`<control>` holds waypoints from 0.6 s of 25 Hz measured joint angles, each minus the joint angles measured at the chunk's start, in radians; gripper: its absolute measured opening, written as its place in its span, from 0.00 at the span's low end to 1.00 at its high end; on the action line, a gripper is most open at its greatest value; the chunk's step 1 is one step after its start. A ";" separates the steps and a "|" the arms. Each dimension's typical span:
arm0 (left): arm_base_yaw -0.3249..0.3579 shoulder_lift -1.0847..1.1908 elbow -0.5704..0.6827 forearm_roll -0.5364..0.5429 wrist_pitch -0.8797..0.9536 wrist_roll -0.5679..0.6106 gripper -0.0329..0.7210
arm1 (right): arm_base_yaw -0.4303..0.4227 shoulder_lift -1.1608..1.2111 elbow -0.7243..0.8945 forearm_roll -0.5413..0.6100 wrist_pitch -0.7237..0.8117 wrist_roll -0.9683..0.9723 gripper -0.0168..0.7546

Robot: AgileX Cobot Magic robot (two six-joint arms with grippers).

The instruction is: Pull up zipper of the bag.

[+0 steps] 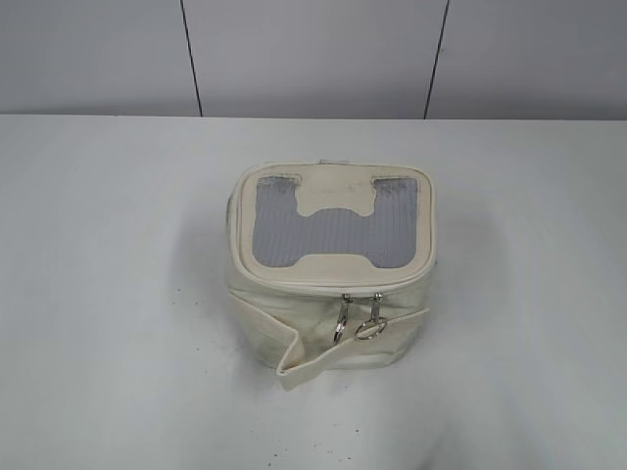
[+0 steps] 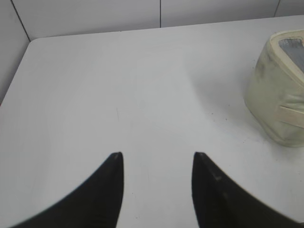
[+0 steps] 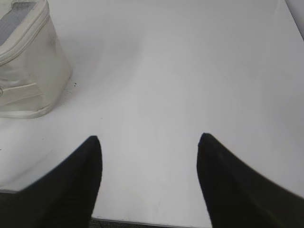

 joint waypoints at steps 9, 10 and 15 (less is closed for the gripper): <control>0.000 0.000 0.000 0.000 0.000 0.000 0.50 | 0.000 0.000 0.000 0.000 0.000 0.001 0.66; 0.000 0.000 0.000 0.000 0.000 0.000 0.50 | 0.000 0.000 0.000 0.000 0.000 0.001 0.66; 0.000 0.000 0.000 0.000 0.000 0.000 0.47 | 0.000 0.000 0.000 0.000 0.000 0.001 0.66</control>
